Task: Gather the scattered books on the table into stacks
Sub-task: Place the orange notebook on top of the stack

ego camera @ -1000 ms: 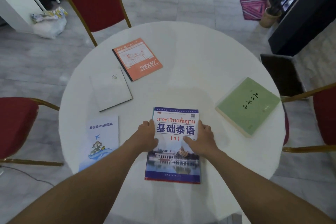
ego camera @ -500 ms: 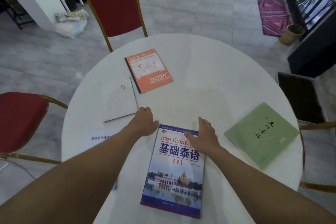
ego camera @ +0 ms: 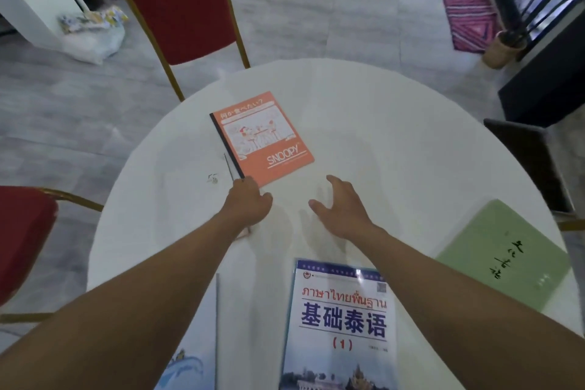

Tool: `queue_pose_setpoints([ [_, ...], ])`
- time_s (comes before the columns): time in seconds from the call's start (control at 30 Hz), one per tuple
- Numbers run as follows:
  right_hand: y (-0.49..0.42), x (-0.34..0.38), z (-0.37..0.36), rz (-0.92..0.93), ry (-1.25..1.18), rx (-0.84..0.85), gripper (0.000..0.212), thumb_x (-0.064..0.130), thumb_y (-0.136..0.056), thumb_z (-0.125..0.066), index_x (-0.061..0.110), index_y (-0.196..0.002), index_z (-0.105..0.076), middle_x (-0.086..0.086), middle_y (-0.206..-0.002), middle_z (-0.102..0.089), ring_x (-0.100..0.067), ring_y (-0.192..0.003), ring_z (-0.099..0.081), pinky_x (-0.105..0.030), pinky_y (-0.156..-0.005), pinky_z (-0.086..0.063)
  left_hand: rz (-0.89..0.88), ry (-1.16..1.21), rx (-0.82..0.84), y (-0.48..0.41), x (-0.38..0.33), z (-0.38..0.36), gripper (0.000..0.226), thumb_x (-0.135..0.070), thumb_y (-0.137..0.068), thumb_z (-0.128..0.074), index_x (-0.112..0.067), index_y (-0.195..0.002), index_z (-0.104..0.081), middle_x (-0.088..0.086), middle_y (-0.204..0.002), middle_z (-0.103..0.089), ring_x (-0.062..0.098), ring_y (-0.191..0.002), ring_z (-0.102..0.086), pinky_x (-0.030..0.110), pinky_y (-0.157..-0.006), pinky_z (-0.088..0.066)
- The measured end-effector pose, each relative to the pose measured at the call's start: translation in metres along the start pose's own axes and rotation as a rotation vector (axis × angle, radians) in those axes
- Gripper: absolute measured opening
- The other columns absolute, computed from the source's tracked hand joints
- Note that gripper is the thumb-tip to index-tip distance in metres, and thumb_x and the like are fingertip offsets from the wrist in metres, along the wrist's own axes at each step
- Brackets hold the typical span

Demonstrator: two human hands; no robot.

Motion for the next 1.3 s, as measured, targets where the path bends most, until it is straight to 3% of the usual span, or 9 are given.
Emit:
queue_pose_setpoints([
  [0.3, -0.083, 0.059, -0.017, 0.081, -0.026, -0.027, 0.056, 0.037, -0.085, -0.069, 0.019, -0.134, -0.050, -0.003, -0.135, -0.056, -0.025, -0.125, -0.054, -0.044, -0.103, -0.046, 0.097, 0.054, -0.082, -0.060, 0.009, 0.015, 0.049, -0.026, -0.089, -0.050, -0.002, -0.132, -0.049, 0.018, -0.129, -0.057, 0.037, -0.119, -0.054, 0.045, -0.099, -0.049],
  [0.47, -0.100, 0.055, -0.025, -0.027, 0.155, -0.070, 0.066, 0.051, -0.083, -0.066, 0.024, -0.138, -0.042, -0.001, -0.138, -0.048, -0.028, -0.133, -0.040, -0.046, -0.104, -0.040, 0.219, 0.147, -0.164, -0.073, 0.005, 0.014, 0.061, -0.026, -0.086, -0.061, -0.001, -0.137, -0.040, 0.017, -0.136, -0.048, 0.035, -0.126, -0.046, 0.042, -0.103, -0.044],
  [0.63, -0.093, 0.044, -0.030, -0.081, 0.164, -0.126, 0.054, 0.038, -0.081, -0.068, 0.018, -0.127, -0.046, -0.008, -0.128, -0.040, -0.027, -0.122, -0.040, -0.037, -0.095, -0.040, 0.356, 0.325, -0.216, -0.080, 0.009, 0.020, 0.048, -0.019, -0.086, -0.062, -0.004, -0.128, -0.044, 0.016, -0.132, -0.052, 0.034, -0.122, -0.050, 0.043, -0.100, -0.047],
  [0.77, -0.076, 0.035, -0.033, -0.145, 0.093, -0.094, 0.051, 0.031, -0.081, -0.068, 0.017, -0.125, -0.046, -0.008, -0.126, -0.037, -0.027, -0.117, -0.043, -0.031, -0.089, -0.038, 0.290, 0.576, -0.166, -0.073, 0.008, 0.013, 0.031, -0.008, -0.089, -0.050, -0.009, -0.120, -0.048, 0.010, -0.121, -0.062, 0.025, -0.097, -0.058, 0.034, -0.079, -0.049],
  [0.87, -0.061, 0.032, -0.030, -0.190, 0.058, -0.054, 0.048, 0.030, -0.082, -0.064, 0.020, -0.126, -0.048, -0.007, -0.126, -0.039, -0.027, -0.115, -0.048, -0.032, -0.091, -0.042, 0.237, 0.714, -0.140, -0.062, 0.001, 0.012, 0.032, -0.007, -0.091, -0.046, -0.012, -0.122, -0.045, 0.006, -0.117, -0.061, 0.022, -0.097, -0.058, 0.034, -0.078, -0.049],
  [0.97, -0.046, 0.029, -0.023, -0.229, -0.103, -0.023, 0.045, 0.029, -0.083, -0.058, 0.018, -0.126, -0.054, -0.007, -0.126, -0.046, -0.027, -0.115, -0.053, -0.041, -0.100, -0.047, 0.190, 0.819, -0.126, -0.049, -0.007, 0.018, 0.029, -0.012, -0.091, -0.049, -0.017, -0.119, -0.045, -0.001, -0.109, -0.061, 0.015, -0.088, -0.061, 0.028, -0.067, -0.048],
  [1.07, -0.032, 0.029, -0.008, -0.257, -0.393, -0.029, 0.039, 0.029, -0.090, -0.054, 0.013, -0.125, -0.059, -0.001, -0.111, -0.063, -0.020, -0.100, -0.064, -0.035, -0.082, -0.053, 0.146, 0.883, -0.121, -0.028, -0.015, 0.026, 0.031, -0.017, -0.089, -0.055, -0.024, -0.117, -0.044, -0.013, -0.092, -0.059, 0.005, -0.079, -0.060, 0.021, -0.055, -0.044],
  [1.17, -0.018, 0.027, 0.005, -0.323, -0.683, -0.017, 0.037, 0.026, -0.090, -0.056, 0.010, -0.123, -0.062, 0.000, -0.101, -0.072, -0.019, -0.091, -0.071, -0.036, -0.081, -0.058, 0.117, 0.911, -0.110, -0.004, -0.020, 0.027, 0.037, -0.019, -0.085, -0.056, -0.030, -0.117, -0.042, -0.015, -0.093, -0.061, 0.007, -0.083, -0.064, 0.025, -0.059, -0.050],
  [1.3, 0.010, 0.016, 0.022, -0.325, -0.786, 0.004, 0.050, 0.014, -0.089, -0.066, 0.019, -0.135, -0.046, -0.002, -0.107, -0.070, -0.020, -0.089, -0.074, -0.036, -0.074, -0.061, 0.071, 0.844, -0.088, 0.034, -0.026, 0.021, 0.041, -0.022, -0.089, -0.057, -0.032, -0.125, -0.040, -0.010, -0.101, -0.064, 0.010, -0.085, -0.067, 0.025, -0.057, -0.052],
])
Point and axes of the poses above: each hand's wrist, its own y-axis away from the middle knuckle, its own z-axis out of the back of the hand, x = y × z, the point moved 4 cm from there along -y, towards the middle knuckle
